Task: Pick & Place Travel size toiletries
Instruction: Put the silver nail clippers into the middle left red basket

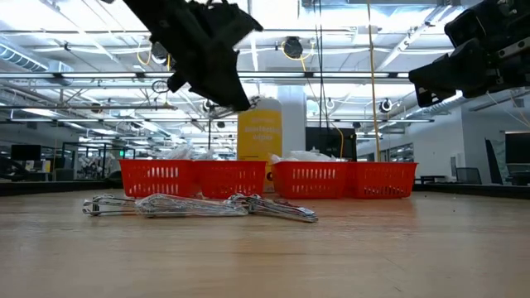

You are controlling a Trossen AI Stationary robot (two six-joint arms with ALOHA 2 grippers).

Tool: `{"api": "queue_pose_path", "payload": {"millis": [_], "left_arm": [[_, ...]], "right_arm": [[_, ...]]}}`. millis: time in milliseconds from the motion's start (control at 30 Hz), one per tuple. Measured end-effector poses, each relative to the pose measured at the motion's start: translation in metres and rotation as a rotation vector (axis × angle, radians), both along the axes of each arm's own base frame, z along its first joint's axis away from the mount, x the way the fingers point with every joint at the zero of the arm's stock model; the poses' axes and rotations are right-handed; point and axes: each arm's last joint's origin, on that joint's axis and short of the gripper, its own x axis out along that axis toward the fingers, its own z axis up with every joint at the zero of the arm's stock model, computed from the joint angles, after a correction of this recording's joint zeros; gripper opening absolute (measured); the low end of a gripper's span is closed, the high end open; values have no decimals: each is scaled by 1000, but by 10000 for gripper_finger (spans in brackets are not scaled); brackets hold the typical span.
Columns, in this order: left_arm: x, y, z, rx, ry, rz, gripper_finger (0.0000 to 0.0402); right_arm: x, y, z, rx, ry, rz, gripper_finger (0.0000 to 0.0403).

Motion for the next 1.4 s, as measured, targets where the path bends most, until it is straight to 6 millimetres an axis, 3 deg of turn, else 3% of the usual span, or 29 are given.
{"api": "queue_pose_path", "payload": {"millis": [400,633,1033,1400], "left_arm": [[5,60,1,-11,-21,196,35],[4,84,1,-16,-26,274,44],[3,90,0,-67,-62,344,41],[-3,90,-15,-116,-82,402,35]], "right_arm": [[0,0,0,7,6,0,0],[0,0,-1,6,16,0,0],[0,0,-1,4,16,0,0],[0,0,-1,2,15,0,0]]}}
